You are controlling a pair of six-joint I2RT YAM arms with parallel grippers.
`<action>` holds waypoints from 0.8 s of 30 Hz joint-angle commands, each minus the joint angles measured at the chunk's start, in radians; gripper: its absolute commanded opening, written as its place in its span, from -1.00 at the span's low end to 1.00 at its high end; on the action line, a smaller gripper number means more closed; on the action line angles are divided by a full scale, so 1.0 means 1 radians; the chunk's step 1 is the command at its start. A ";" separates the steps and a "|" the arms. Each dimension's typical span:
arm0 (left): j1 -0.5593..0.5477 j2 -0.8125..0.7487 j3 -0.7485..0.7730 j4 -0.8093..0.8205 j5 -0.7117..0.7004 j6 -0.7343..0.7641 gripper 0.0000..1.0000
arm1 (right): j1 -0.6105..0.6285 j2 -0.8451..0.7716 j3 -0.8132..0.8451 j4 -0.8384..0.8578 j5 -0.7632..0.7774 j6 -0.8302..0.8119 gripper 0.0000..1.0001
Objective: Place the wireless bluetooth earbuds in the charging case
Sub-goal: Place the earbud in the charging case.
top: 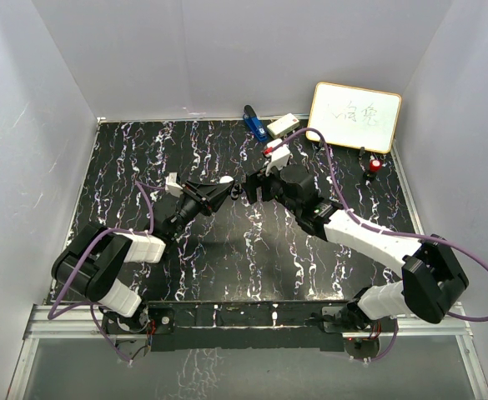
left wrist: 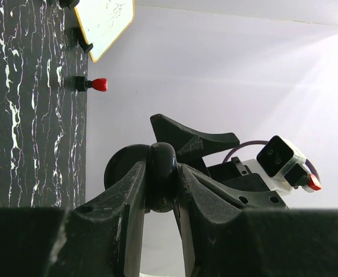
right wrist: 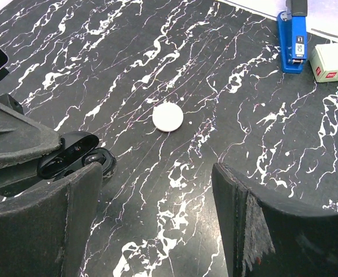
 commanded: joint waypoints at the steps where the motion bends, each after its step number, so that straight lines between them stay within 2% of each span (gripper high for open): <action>1: -0.002 -0.007 0.029 0.043 -0.002 0.000 -1.00 | 0.011 -0.006 0.008 0.018 0.005 -0.007 0.48; 24: -0.002 -0.024 0.027 0.031 -0.006 0.003 -1.00 | 0.026 -0.012 -0.006 -0.004 0.007 -0.022 0.47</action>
